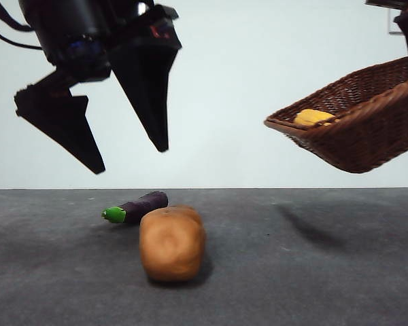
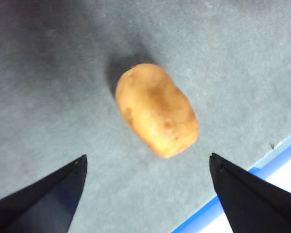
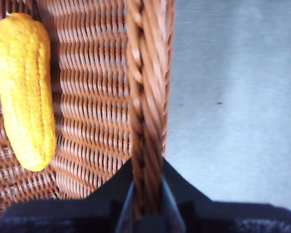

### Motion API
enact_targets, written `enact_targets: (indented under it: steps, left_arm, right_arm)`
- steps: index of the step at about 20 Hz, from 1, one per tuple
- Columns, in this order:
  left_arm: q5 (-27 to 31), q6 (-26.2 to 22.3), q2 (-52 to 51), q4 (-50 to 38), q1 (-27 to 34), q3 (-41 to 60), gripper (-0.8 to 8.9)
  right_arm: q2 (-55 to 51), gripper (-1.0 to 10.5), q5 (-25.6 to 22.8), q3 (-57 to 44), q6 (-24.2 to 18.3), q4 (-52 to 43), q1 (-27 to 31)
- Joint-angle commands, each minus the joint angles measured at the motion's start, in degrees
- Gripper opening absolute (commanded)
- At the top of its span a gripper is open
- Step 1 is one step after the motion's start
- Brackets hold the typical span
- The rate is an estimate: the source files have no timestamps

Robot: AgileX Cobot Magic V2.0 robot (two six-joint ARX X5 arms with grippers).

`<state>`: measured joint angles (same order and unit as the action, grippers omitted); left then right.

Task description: Help me put the vegetables on the table into the basket

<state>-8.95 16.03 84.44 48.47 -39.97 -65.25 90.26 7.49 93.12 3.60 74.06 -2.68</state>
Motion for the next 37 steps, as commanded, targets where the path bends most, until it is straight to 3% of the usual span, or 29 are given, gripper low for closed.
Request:
enact_targets:
  steps: [1, 10, 17, 18, 21, 22, 26, 31, 37]
  left_arm:
    - [0.0, 2.75, 1.99, -2.03, -0.28, 0.55, 5.83]
    - [2.8, 12.44, 11.39, -8.37, -3.85, 0.55, 5.98]
    - [5.75, 12.48, 16.76, -10.19, -4.55, 0.55, 5.81]
    - [6.01, 12.68, 16.83, -10.23, -4.57, 0.55, 4.92]
    - [5.99, 12.15, 16.81, -11.32, -4.92, 0.55, 0.65]
    - [6.01, 10.95, 16.81, -11.63, -4.94, 0.55, -0.14]
    - [5.16, 8.07, 15.21, -11.06, -5.09, 0.07, -0.13]
    - [4.04, 8.04, 3.34, -13.05, -5.95, -0.07, -0.13]
    - [4.04, 8.37, -7.37, -28.06, -11.17, -0.07, -0.13]
  right_arm:
    - [0.33, -0.1, 0.63, 0.35, -1.66, 0.85, 0.44]
    - [0.33, -0.1, 0.63, 0.35, -2.58, 1.6, 0.48]
    - [0.33, -0.1, 0.63, 0.35, -3.21, 1.6, 0.48]
    - [0.33, -0.1, 0.63, 0.35, -3.26, 1.62, 0.48]
    - [0.33, -0.1, 0.63, 0.35, -3.32, 1.62, 0.5]
    - [0.33, -0.1, 0.63, 0.35, -3.48, 1.64, 0.5]
    - [0.33, -0.1, 0.63, 0.35, -3.45, 1.49, 0.48]
    - [0.33, -0.1, 0.72, 0.35, -3.3, 0.94, 0.42]
    - [0.33, -0.1, 9.01, 0.35, -1.68, -0.22, -2.73]
